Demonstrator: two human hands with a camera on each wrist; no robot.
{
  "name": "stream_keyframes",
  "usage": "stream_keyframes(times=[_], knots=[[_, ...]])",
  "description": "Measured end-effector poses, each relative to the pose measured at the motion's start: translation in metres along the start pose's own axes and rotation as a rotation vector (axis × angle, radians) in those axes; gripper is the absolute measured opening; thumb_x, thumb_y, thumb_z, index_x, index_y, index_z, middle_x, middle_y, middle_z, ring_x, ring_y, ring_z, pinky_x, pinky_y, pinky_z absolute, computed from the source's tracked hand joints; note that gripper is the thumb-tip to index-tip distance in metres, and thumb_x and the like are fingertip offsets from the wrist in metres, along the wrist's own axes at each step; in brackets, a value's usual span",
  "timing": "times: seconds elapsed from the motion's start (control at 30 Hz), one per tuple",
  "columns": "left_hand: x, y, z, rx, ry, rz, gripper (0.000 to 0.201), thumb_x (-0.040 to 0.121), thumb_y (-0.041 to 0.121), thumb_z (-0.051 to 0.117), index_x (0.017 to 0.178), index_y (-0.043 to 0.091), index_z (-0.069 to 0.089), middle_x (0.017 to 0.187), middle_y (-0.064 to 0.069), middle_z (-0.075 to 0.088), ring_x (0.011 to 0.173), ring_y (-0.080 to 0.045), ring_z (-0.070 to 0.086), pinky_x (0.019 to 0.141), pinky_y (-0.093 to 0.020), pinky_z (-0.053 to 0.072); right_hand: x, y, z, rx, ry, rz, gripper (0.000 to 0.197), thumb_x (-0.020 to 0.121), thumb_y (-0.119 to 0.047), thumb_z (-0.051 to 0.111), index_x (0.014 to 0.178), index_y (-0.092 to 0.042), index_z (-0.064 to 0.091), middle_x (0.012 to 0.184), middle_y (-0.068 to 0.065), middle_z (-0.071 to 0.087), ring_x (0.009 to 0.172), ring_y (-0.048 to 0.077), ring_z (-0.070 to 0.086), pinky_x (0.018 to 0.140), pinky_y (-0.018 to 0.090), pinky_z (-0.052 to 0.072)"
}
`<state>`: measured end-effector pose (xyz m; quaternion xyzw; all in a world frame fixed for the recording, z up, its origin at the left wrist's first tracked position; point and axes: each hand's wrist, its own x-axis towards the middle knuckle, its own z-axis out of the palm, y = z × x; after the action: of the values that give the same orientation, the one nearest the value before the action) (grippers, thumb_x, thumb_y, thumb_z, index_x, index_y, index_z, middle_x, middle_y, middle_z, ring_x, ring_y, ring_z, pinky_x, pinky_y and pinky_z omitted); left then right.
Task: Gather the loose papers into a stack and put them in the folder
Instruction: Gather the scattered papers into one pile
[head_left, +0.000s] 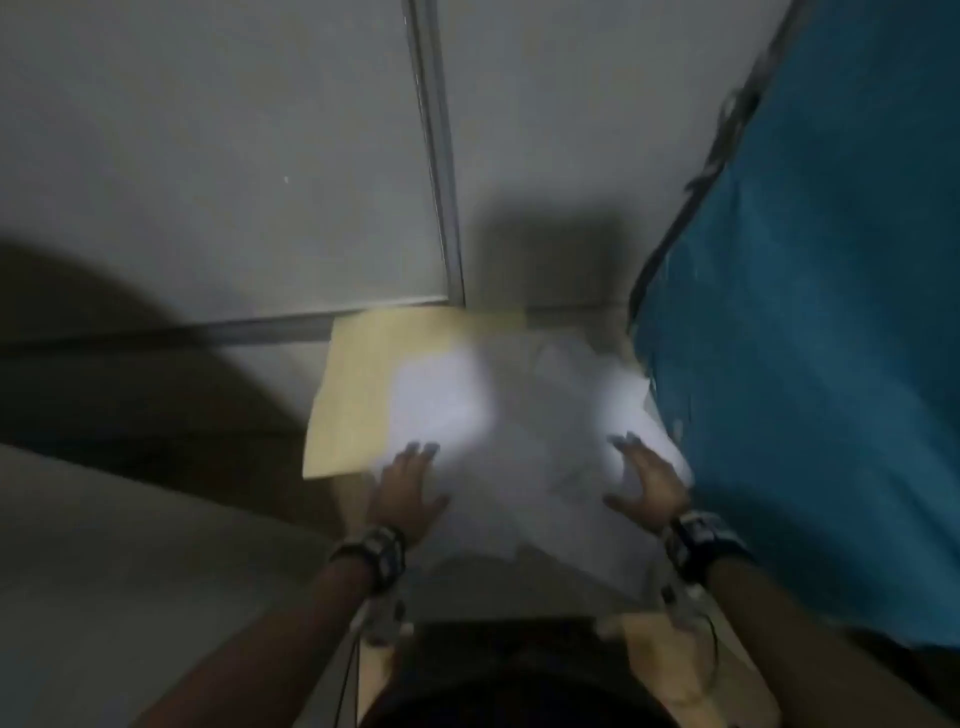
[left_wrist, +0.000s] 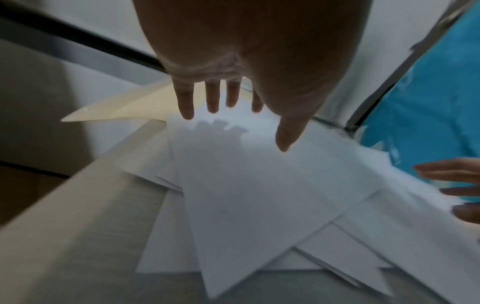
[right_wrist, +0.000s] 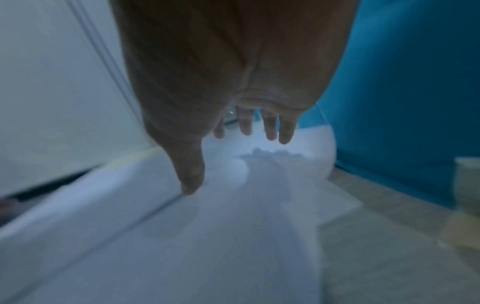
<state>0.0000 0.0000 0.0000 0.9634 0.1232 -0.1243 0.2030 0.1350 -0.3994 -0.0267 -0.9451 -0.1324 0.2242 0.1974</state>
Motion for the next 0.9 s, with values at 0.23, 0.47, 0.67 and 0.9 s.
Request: stream_keyframes(times=[0.23,0.47,0.67,0.9], knots=[[0.033,0.013,0.021,0.145,-0.263,-0.136,0.106,0.089,0.081,0.062,0.171,0.052,0.002,0.185,0.001,-0.008,0.170,-0.037,0.004,0.131,-0.064,0.020,-0.003,-0.004,0.026,-0.160,-0.101,0.232,0.112,0.073,-0.086,0.061,0.161,-0.049,0.003,0.173,-0.003,-0.012,0.156,0.046,0.004,0.124,0.062,0.011],[0.042,0.062,0.036,0.076,0.086,-0.256,0.115,0.076,0.090,0.065,0.169,0.035,0.025,0.151,-0.017,0.043,0.137,-0.042,0.046,0.111,-0.057,0.039,0.014,-0.034,0.032,0.064,0.152,0.196,0.101,0.079,-0.075,0.067,0.161,-0.038,0.021,0.173,-0.001,0.006,0.156,0.036,0.015,0.126,0.057,0.015],[0.087,0.035,0.006,-0.175,0.059,-0.456,0.123,0.062,0.067,0.095,0.160,0.024,0.034,0.154,-0.015,0.039,0.144,-0.043,0.042,0.115,-0.058,0.046,0.036,-0.002,0.001,0.144,0.161,0.220,0.111,0.077,-0.062,0.080,0.160,-0.015,0.024,0.165,0.009,0.022,0.152,0.031,0.020,0.123,0.050,0.026],[0.079,0.053,0.026,-0.692,0.156,-0.627,0.090,0.073,0.034,0.101,0.136,0.012,0.041,0.124,-0.004,0.058,0.112,-0.031,0.064,0.091,-0.037,0.053,0.035,-0.038,0.013,0.189,0.177,0.352,0.046,0.095,-0.034,0.070,0.130,-0.005,0.060,0.132,0.018,0.058,0.122,0.036,0.057,0.098,0.040,0.049]])
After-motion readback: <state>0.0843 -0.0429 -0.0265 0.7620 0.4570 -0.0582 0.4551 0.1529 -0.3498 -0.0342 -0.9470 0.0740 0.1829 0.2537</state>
